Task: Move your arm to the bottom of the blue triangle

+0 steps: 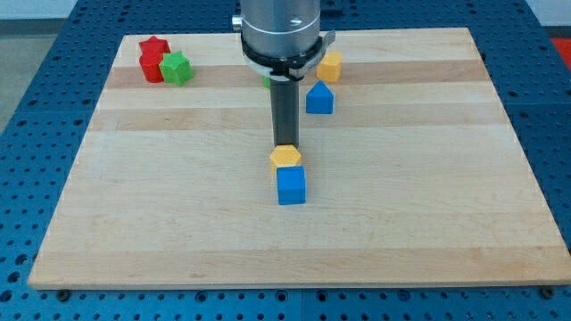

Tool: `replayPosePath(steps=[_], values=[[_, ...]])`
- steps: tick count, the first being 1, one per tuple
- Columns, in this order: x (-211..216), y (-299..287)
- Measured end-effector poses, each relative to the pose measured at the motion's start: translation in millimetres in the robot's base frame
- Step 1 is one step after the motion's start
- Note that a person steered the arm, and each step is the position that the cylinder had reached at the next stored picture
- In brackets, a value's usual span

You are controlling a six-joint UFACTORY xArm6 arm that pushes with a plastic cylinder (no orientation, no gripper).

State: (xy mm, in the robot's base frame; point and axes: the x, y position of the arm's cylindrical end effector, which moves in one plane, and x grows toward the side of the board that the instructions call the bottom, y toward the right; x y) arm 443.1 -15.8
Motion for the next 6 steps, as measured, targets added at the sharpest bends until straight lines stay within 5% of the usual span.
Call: replayPosePath(steps=[6], values=[[-32, 36]])
